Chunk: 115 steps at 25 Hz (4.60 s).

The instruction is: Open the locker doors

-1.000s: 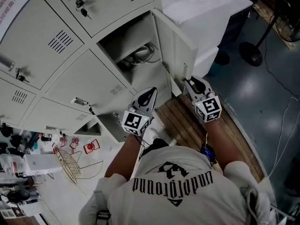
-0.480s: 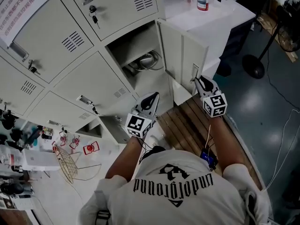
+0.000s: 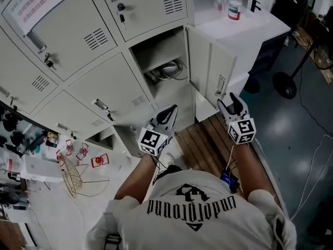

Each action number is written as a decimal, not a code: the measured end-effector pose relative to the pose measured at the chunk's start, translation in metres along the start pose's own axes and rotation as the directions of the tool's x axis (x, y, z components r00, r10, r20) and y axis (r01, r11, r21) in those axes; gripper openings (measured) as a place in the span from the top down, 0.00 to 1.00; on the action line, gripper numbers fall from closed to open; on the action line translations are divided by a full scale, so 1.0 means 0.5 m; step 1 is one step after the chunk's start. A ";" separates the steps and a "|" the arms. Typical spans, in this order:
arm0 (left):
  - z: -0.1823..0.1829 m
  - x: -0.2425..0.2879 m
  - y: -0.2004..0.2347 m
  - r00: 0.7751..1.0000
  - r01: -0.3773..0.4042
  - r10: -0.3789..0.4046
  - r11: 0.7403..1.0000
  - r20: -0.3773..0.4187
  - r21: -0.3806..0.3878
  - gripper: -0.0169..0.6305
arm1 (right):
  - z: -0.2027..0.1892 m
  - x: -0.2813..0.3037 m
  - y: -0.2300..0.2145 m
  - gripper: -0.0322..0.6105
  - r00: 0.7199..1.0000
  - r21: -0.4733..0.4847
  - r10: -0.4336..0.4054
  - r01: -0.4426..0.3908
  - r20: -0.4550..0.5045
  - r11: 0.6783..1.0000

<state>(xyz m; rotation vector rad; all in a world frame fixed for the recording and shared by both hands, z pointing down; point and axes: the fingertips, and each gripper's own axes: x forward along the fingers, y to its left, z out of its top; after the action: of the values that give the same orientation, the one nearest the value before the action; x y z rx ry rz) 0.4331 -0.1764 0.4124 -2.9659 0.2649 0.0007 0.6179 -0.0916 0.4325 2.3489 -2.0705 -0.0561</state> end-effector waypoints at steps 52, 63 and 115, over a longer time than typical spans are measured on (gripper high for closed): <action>0.383 -1.291 0.581 0.877 -0.480 0.475 0.853 0.073 0.204 0.96 | 0.690 0.327 1.519 0.67 0.691 -0.267 0.661 -0.605 0.294 0.750; 0.471 -1.257 0.712 0.870 -0.492 0.479 0.828 0.116 0.269 0.96 | 0.792 0.488 1.564 0.70 0.698 -0.281 0.650 -0.586 0.300 0.760; 0.501 -0.986 0.580 0.942 -0.303 0.262 0.932 0.208 0.200 0.96 | 0.817 0.171 1.248 0.76 0.707 -0.246 0.607 -0.555 0.363 0.794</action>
<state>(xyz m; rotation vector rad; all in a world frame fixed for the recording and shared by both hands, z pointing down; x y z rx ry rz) -0.0995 -0.3306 0.1257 -2.6505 0.6223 0.2526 -0.0038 -0.2480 0.0418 1.5966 -2.8187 -0.7234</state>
